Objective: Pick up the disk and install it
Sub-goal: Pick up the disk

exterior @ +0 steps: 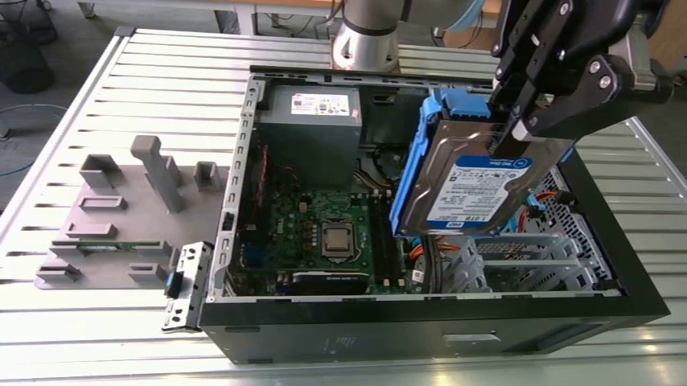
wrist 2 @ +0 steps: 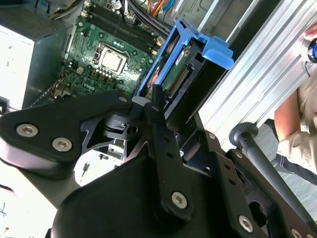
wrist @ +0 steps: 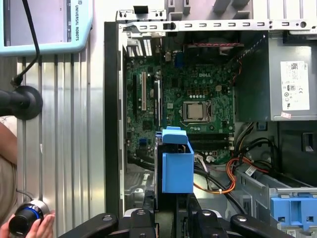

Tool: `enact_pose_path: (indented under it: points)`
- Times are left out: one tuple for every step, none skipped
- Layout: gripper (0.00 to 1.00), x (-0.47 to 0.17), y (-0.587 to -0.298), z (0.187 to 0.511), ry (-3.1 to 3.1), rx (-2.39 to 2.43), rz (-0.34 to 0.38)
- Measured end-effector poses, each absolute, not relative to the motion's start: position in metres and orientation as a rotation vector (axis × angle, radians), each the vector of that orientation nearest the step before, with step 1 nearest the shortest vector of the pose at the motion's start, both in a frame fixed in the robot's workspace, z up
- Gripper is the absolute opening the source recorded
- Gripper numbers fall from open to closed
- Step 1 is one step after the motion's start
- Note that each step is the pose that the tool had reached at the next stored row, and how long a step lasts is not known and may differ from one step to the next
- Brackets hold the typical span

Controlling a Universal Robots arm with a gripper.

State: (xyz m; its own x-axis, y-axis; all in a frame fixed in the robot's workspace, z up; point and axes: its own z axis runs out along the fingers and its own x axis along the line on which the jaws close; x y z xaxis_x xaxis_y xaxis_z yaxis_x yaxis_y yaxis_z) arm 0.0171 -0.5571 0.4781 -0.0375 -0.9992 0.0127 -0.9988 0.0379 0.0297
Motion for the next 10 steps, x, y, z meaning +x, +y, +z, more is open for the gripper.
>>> enact_pose_path:
  points:
    - [0.35,0.019,-0.557,0.478,-2.242,2.158,-0.02]
    - [0.35,0.021,-0.557,0.478,-2.242,2.158,-0.02]
    - [0.35,0.023,-0.557,0.478,-2.242,2.158,-0.02]
    - [0.35,0.025,-0.557,0.478,-2.242,2.158,-0.02]
    - [0.35,0.027,-0.557,0.478,-2.242,2.158,-0.02]
    - [0.35,0.029,-0.557,0.478,-2.242,2.158,-0.02]
    - [0.35,0.03,-0.557,0.478,-2.242,2.158,-0.02]
    - [0.35,0.032,-0.557,0.478,-2.242,2.158,-0.02]
    - [0.35,0.034,-0.557,0.478,-2.242,2.158,-0.02]
    - [0.35,0.036,-0.557,0.478,-2.242,2.158,-0.02]
